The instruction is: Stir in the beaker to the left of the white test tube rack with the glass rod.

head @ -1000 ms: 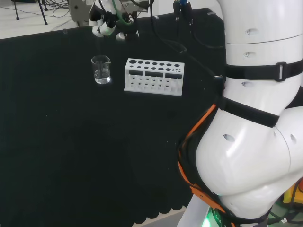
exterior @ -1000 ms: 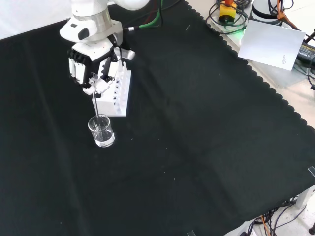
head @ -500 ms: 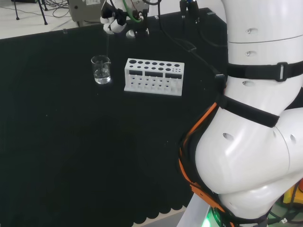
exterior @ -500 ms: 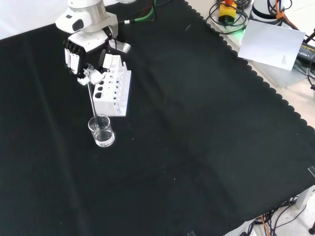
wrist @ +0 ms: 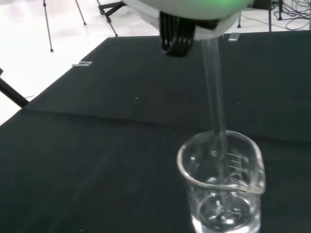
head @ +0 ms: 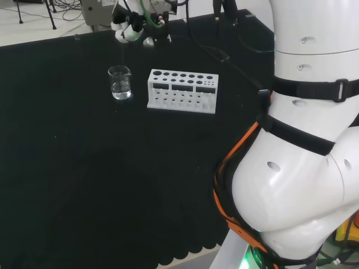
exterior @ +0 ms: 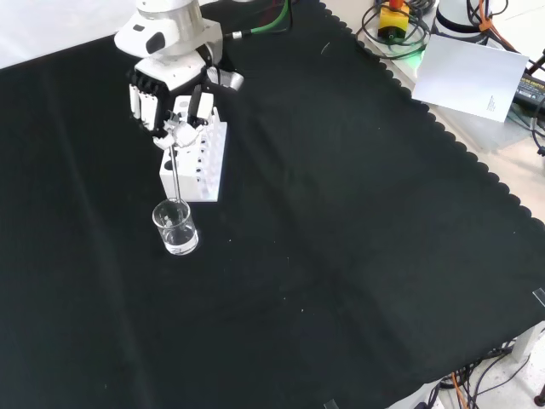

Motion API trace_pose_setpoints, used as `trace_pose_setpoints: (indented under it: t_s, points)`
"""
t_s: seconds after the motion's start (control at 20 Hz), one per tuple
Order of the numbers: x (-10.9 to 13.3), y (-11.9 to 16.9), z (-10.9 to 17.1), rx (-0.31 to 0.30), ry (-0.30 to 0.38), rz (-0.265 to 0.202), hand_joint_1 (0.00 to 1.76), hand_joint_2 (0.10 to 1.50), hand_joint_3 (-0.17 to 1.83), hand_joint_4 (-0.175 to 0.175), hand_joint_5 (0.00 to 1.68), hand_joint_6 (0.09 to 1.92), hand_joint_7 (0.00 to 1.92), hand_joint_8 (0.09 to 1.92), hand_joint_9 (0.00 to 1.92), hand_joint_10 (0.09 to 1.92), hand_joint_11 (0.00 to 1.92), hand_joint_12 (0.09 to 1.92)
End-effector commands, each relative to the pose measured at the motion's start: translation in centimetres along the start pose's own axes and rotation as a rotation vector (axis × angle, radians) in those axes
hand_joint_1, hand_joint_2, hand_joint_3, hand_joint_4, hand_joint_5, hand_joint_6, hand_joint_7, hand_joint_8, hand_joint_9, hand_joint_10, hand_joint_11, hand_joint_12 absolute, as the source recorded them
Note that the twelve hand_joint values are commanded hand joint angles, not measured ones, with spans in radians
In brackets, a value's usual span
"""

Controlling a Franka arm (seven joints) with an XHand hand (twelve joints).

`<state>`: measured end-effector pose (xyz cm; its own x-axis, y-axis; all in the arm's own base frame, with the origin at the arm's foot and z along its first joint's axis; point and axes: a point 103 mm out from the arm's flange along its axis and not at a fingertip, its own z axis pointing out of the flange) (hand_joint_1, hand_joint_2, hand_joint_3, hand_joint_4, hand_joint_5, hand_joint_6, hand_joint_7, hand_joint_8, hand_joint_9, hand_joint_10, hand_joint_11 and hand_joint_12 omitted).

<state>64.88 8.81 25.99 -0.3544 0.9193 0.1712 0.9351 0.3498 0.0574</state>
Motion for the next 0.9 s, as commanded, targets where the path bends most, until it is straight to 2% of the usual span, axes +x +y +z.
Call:
trace_pose_setpoints:
  t_s: [0.05,0.4,0.65,0.9]
  points:
    - [2.1,2.4,1.4,0.006,0.018,-0.027,1.3,0.75,0.6,-0.175,1.1,0.67,1.19,1.08,1.65,0.72,1.22,0.96]
    - [-1.2,3.1,1.6,0.007,0.018,0.005,1.3,0.75,0.6,-0.175,1.1,0.67,1.19,1.08,1.65,0.72,1.21,0.96]
    - [-3.3,1.2,0.6,-0.005,0.013,0.044,1.3,0.76,0.59,-0.175,1.09,0.67,1.19,1.08,1.65,0.72,1.21,0.96]
    - [-3.2,-0.9,-0.1,-0.002,0.001,0.071,1.3,0.76,0.59,-0.175,1.09,0.67,1.19,1.08,1.65,0.72,1.21,0.96]
